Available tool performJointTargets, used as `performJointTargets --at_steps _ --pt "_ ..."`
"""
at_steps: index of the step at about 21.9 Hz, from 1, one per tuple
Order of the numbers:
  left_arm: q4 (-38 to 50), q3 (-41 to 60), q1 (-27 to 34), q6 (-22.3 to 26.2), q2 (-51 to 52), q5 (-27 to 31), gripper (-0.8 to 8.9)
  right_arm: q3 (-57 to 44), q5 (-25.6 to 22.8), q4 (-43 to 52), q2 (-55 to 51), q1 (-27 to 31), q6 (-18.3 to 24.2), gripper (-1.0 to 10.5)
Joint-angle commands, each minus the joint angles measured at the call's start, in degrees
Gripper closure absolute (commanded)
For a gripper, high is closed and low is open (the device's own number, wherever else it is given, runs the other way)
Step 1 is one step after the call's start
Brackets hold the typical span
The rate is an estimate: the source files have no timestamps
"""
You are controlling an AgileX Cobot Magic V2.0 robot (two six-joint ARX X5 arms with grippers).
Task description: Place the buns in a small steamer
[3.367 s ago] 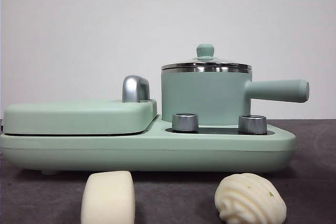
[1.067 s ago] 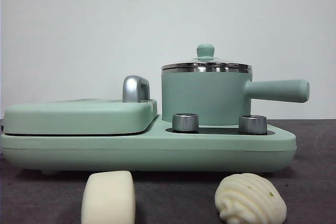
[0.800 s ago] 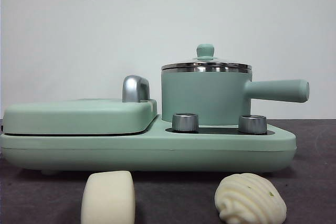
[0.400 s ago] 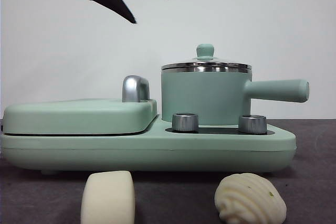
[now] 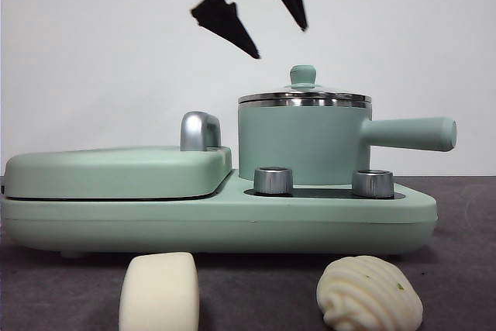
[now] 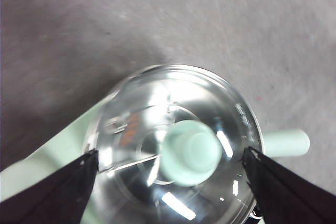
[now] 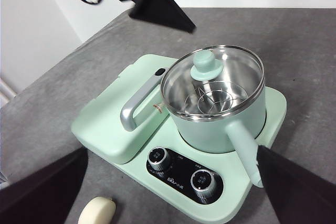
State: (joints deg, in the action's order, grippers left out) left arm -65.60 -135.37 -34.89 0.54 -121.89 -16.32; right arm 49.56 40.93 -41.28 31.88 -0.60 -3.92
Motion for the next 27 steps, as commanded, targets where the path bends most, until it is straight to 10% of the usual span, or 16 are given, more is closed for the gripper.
performJointTargets --at_steps 1,27 --pt "0.9 -1.9 -2.1 3.8 -2.1 2.4 3.86 1.0 0.1 0.5 0.2 0.0 -0.6 4.3" --pt "-1.2 -1.9 -4.9 5.5 -5.8 4.8 6.74 1.0 -0.1 0.5 0.2 0.0 -0.6 4.3"
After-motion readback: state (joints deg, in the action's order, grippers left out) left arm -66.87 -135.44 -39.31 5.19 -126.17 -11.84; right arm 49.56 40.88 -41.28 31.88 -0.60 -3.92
